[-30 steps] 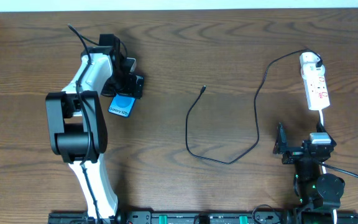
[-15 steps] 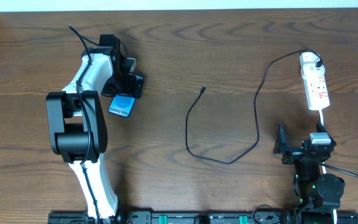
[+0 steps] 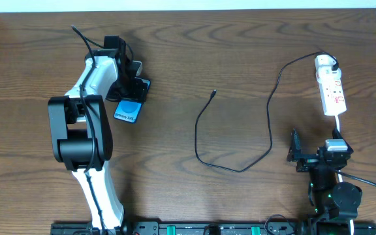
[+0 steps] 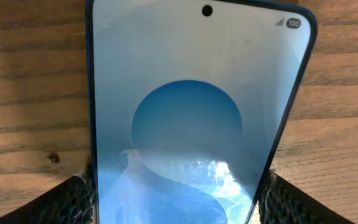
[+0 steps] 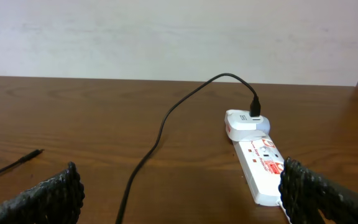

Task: Plug charger to phone and switch on socket
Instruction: 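Lower the left gripper and grasp the phone's bottom edge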

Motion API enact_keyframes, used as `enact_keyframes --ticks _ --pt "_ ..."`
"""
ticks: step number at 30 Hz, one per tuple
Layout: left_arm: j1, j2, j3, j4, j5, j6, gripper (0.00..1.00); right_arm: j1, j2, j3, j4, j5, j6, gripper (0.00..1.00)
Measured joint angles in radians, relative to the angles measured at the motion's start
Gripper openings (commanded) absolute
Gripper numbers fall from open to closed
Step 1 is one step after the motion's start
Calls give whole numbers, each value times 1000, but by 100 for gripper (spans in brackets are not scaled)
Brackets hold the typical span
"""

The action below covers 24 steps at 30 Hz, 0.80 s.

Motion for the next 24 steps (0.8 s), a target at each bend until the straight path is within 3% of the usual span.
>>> enact_keyframes --ticks 24 --pt "0 0 23 -32 0 -19 75 0 0 0 0 0 0 99"
